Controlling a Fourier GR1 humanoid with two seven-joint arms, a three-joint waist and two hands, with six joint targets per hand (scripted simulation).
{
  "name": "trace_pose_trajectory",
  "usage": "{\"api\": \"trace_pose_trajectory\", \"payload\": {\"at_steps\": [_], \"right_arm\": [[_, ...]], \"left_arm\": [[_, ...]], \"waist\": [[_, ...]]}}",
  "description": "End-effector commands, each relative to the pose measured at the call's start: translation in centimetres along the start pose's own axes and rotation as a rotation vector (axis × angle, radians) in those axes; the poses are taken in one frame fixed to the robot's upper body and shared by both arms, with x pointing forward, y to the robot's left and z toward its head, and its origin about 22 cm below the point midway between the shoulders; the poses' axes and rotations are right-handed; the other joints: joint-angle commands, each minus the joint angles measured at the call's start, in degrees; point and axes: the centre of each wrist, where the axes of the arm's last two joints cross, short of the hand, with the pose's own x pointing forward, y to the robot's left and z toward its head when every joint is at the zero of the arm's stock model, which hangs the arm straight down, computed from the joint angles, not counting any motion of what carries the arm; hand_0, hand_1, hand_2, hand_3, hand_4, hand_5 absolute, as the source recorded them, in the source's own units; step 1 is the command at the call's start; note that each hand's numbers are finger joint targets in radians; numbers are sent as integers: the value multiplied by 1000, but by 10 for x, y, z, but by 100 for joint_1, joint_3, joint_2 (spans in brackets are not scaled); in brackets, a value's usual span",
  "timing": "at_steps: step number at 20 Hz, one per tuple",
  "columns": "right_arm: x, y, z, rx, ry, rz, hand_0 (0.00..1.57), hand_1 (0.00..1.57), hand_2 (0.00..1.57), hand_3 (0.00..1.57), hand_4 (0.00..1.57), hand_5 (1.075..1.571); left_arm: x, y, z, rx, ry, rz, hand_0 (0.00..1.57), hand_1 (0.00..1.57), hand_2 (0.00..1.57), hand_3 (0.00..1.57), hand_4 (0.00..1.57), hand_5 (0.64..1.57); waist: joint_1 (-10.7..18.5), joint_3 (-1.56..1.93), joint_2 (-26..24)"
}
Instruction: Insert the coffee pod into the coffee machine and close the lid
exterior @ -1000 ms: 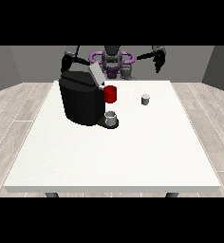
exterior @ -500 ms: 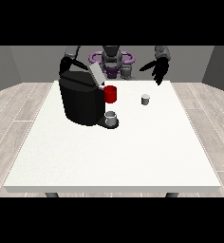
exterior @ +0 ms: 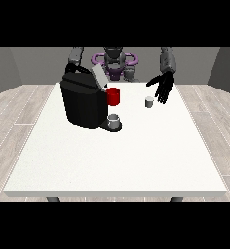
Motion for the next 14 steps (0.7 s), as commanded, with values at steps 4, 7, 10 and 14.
{"api": "trace_pose_trajectory", "payload": {"at_steps": [4, 7, 10, 14], "right_arm": [[8, 17, -7, 8, 13, -17, 0, 0, 0, 0, 0, 1571], [-17, 10, -6, 28, 21, 0, 0, 0, 0, 0, 0, 1571], [0, 24, -16, 25, 73, -8, 0, 0, 0, 0, 0, 1571], [-22, 3, -15, 37, 77, 27, 0, 0, 0, 0, 0, 1571]], "left_arm": [[-27, -9, -11, 4, 34, -97, 0, 0, 291, 0, 0, 1571], [-2, -26, -31, 41, 7, -120, 488, 488, 724, 486, 0, 1571], [3, -27, -41, 72, 5, -173, 940, 940, 950, 692, 81, 1571], [4, -32, -40, 51, -52, -307, 1071, 1071, 1132, 931, 465, 1571]], "waist": [[-7, -2, 230], [62, 1, 100], [48, 0, 89], [71, 1, 53]]}}
